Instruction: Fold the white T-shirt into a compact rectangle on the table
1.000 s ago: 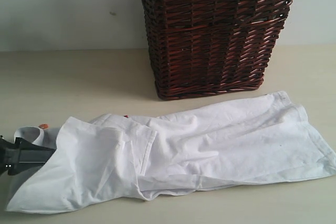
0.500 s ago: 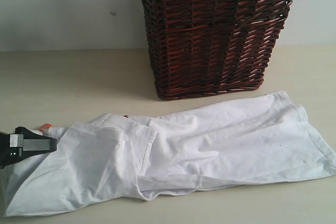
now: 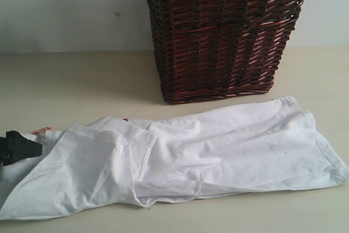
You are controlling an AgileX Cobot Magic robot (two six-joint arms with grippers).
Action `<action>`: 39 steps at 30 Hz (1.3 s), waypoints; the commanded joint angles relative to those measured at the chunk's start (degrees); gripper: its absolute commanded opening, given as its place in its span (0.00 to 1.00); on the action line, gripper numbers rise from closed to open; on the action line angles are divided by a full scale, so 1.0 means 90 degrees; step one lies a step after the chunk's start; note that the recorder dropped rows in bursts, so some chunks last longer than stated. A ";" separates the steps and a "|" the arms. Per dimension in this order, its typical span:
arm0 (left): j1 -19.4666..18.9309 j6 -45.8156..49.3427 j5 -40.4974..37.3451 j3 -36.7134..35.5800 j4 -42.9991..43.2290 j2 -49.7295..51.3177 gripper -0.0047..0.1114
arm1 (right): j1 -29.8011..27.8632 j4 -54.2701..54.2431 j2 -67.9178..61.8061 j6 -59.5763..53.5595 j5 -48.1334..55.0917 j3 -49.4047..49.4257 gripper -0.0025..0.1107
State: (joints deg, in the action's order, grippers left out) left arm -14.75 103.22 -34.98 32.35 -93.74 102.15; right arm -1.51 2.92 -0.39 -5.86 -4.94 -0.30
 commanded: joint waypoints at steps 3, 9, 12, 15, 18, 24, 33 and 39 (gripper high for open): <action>-0.0017 -0.0051 -0.1586 0.0380 0.0005 -0.0515 0.69 | -0.0034 -0.0007 0.0044 0.0003 -0.0043 0.0033 0.02; -0.0017 -0.0358 -0.0192 0.0547 0.0596 -0.0957 0.69 | -0.0034 -0.0007 0.0044 0.0003 -0.0043 0.0033 0.02; -0.0017 -0.0490 0.0520 0.0547 0.1429 -0.0970 0.69 | -0.0034 -0.0007 0.0044 0.0003 -0.0043 0.0033 0.02; -0.0017 -0.1198 0.0444 0.0547 0.2487 -0.0911 0.69 | -0.0034 -0.0007 0.0044 0.0003 -0.0043 0.0033 0.02; -0.0017 -0.1432 0.0254 0.0547 0.2591 -0.0827 0.69 | -0.0034 -0.0007 0.0044 0.0003 -0.0043 0.0033 0.02; -0.0017 -0.1850 0.0318 0.0547 0.2566 -0.0729 0.75 | -0.0034 -0.0007 0.0044 0.0003 -0.0043 0.0033 0.02; -0.0017 -0.2596 0.0028 0.0547 0.3332 -0.0715 0.86 | -0.0034 -0.0007 0.0044 0.0003 -0.0043 0.0033 0.02; -0.0017 -0.2765 0.0657 0.0547 0.4062 -0.0637 0.86 | -0.0034 -0.0007 0.0044 0.0003 -0.0043 0.0033 0.02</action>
State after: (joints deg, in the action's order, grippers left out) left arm -14.77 78.98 -32.82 37.21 -58.79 95.70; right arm -1.51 2.92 -0.39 -5.86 -4.94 -0.30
